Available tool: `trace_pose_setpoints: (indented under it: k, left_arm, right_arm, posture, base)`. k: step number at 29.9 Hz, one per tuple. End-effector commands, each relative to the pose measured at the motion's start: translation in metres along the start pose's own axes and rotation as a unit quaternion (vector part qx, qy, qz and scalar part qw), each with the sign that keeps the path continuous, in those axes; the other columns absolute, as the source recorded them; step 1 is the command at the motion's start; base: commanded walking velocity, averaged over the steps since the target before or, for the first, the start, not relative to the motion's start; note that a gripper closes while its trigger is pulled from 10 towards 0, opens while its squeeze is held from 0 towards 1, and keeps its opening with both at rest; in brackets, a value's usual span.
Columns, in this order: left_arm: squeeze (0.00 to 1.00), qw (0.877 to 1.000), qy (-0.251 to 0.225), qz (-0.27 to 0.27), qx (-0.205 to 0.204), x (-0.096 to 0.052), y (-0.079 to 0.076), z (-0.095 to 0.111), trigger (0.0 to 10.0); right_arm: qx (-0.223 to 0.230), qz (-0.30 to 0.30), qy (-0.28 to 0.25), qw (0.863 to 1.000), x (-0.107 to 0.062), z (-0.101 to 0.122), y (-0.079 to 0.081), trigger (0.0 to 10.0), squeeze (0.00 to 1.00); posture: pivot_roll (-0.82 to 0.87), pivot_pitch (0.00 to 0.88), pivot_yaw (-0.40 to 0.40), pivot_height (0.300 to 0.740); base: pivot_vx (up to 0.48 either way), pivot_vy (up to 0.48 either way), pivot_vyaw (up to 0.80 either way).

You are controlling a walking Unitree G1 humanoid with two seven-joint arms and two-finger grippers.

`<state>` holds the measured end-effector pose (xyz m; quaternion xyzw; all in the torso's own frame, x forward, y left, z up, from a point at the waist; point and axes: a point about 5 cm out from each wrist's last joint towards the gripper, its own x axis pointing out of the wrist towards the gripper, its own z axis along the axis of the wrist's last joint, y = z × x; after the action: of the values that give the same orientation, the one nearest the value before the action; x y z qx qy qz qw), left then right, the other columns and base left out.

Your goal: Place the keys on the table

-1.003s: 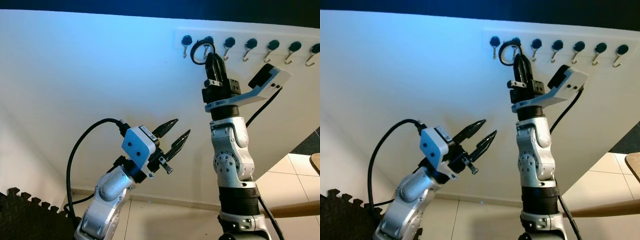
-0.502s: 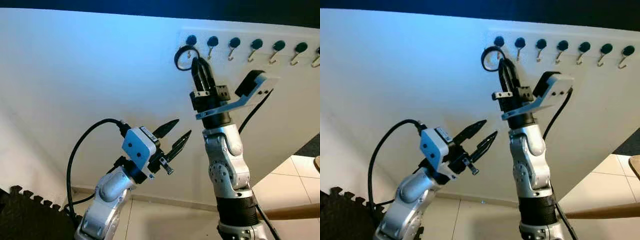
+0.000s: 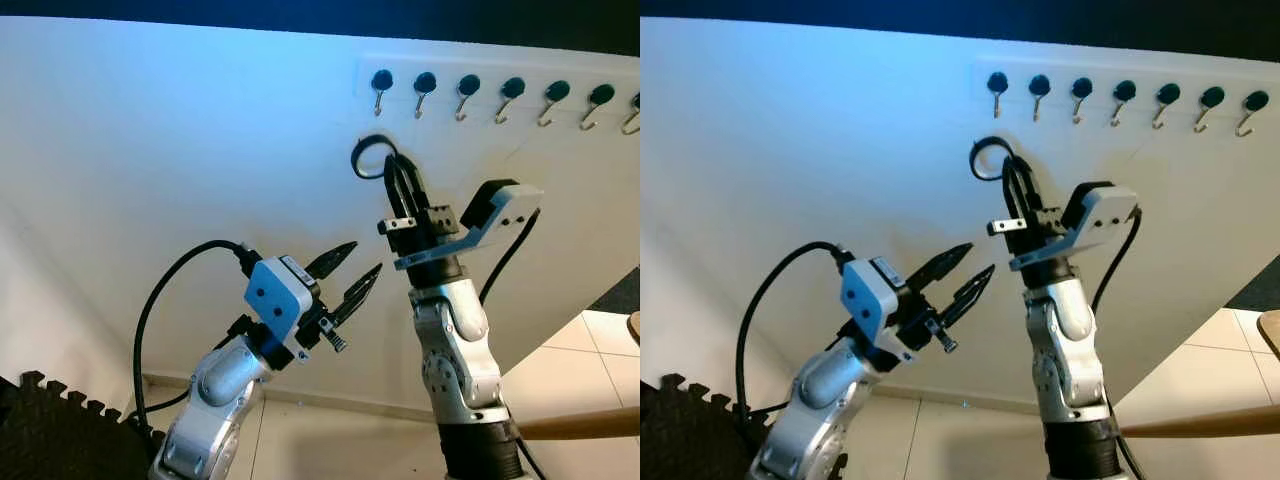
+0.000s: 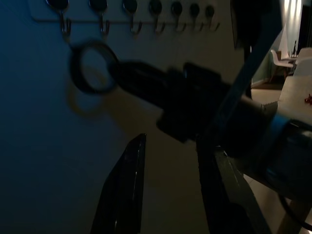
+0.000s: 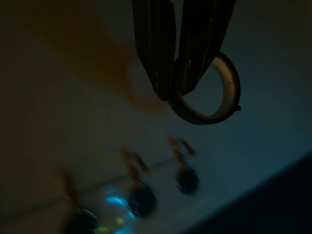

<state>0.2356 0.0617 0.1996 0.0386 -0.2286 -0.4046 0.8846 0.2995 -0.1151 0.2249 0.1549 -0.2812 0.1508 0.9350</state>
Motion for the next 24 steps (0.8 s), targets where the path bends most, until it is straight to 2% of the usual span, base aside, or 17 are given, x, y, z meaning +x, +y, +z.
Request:
trace_pose_setpoints:
  k: [1,4,6,8,9,10,11,12,13,14,15,16,17,18,20,21,24]
  left_arm:
    - [0.00,1.000,0.024,-0.005,0.005,-0.007,0.000,-0.009,10.0]
    - [0.00,0.999,0.038,0.002,0.004,-0.010,0.001,-0.015,10.0]
    - [0.00,0.998,0.059,0.007,0.011,-0.014,0.002,-0.023,10.0]
    - [0.00,0.997,0.074,0.010,0.015,-0.016,0.003,-0.027,10.0]
    - [0.00,0.996,0.091,0.013,0.019,-0.019,0.004,-0.032,10.0]
    - [0.00,0.993,0.113,0.015,0.022,-0.022,0.004,-0.038,10.0]
    - [0.00,0.990,0.141,0.020,0.021,-0.028,0.005,-0.047,10.0]
    - [0.00,0.990,0.141,0.020,0.021,-0.028,0.005,-0.047,10.0]
    - [0.00,0.985,0.171,0.030,0.018,-0.034,0.005,-0.057,10.0]
    - [0.00,0.976,0.210,0.044,0.017,-0.043,0.007,-0.071,10.0]
    - [0.00,0.967,0.246,0.060,0.018,-0.052,0.008,-0.082,10.0]
    - [0.00,0.967,0.246,0.060,0.018,-0.052,0.008,-0.082,10.0]
    - [0.00,0.937,0.334,0.103,0.007,-0.076,0.011,-0.111,10.0]
    - [0.00,0.937,0.334,0.103,0.007,-0.076,0.011,-0.111,10.0]
    - [0.00,0.907,0.393,0.151,-0.020,-0.097,0.012,-0.132,10.0]
    - [0.00,0.907,0.393,0.151,-0.020,-0.097,0.012,-0.132,10.0]
    - [0.00,0.865,0.444,0.225,-0.060,-0.124,0.014,-0.154,10.0]
  right_arm:
    - [-0.016,-0.046,0.037,0.998,-0.011,-0.015,-0.017,0.0,0.00]
    - [-0.035,-0.076,0.087,0.993,-0.020,-0.030,-0.028,0.0,0.00]
    - [-0.066,-0.101,0.140,0.983,-0.029,-0.045,-0.038,0.4,0.00]
    - [-0.067,-0.108,0.149,0.981,-0.033,-0.049,-0.042,0.5,0.00]
    - [-0.067,-0.112,0.154,0.979,-0.036,-0.052,-0.044,1.8,0.00]
    - [-0.074,-0.112,0.162,0.978,-0.040,-0.055,-0.047,1.8,0.00]
    - [-0.083,-0.109,0.179,0.974,-0.047,-0.062,-0.050,3.6,0.00]
    - [-0.083,-0.109,0.179,0.974,-0.047,-0.062,-0.050,3.6,0.00]
    - [-0.096,-0.103,0.204,0.969,-0.056,-0.070,-0.053,7.1,0.00]
    - [-0.102,-0.094,0.236,0.962,-0.066,-0.081,-0.055,10.0,0.00]
    - [-0.102,-0.087,0.265,0.955,-0.075,-0.091,-0.056,10.0,0.00]
    - [-0.102,-0.087,0.265,0.955,-0.075,-0.091,-0.056,10.0,0.00]
    - [-0.091,-0.052,0.332,0.938,-0.100,-0.112,-0.054,10.0,0.00]
    - [-0.091,-0.052,0.332,0.938,-0.100,-0.112,-0.054,10.0,0.00]
    - [-0.092,-0.037,0.381,0.919,-0.122,-0.126,-0.055,10.0,0.00]
    - [-0.092,-0.037,0.381,0.919,-0.122,-0.126,-0.055,10.0,0.00]
    - [-0.094,-0.062,0.430,0.896,-0.151,-0.139,-0.064,10.0,0.00]
  posture:
    - [0.04,0.133,-0.026,0.740]
    - [0.04,0.132,-0.027,0.740]
    - [0.05,0.131,-0.027,0.740]
    - [0.05,0.129,-0.028,0.740]
    - [0.05,0.129,-0.028,0.740]
    - [0.05,0.128,-0.028,0.740]
    - [0.05,0.129,-0.027,0.740]
    - [0.05,0.129,-0.027,0.740]
    - [0.05,0.128,-0.027,0.740]
    - [0.04,0.126,-0.025,0.740]
    - [0.04,0.126,-0.025,0.740]
    - [0.04,0.126,-0.025,0.740]
    - [0.04,0.121,-0.023,0.740]
    - [0.04,0.121,-0.023,0.740]
    - [0.04,0.120,-0.022,0.740]
    - [0.04,0.120,-0.022,0.740]
    - [0.04,0.112,-0.021,0.740]
  base:
    - [0.000,0.000,0.00]
    - [0.000,0.000,0.00]
    - [0.000,0.000,0.00]
    - [0.000,0.000,0.00]
    - [0.000,0.000,0.00]
    - [0.000,0.000,0.00]
    - [0.000,0.000,0.00]
    - [0.000,0.000,0.00]
    - [0.000,0.000,0.00]
    - [0.000,0.000,0.00]
    - [0.000,0.000,0.00]
    - [0.000,0.000,0.00]
    - [0.000,0.000,0.00]
    - [0.000,0.000,0.00]
    - [0.000,0.000,0.00]
    - [0.000,0.000,0.00]
    - [0.000,0.000,0.00]
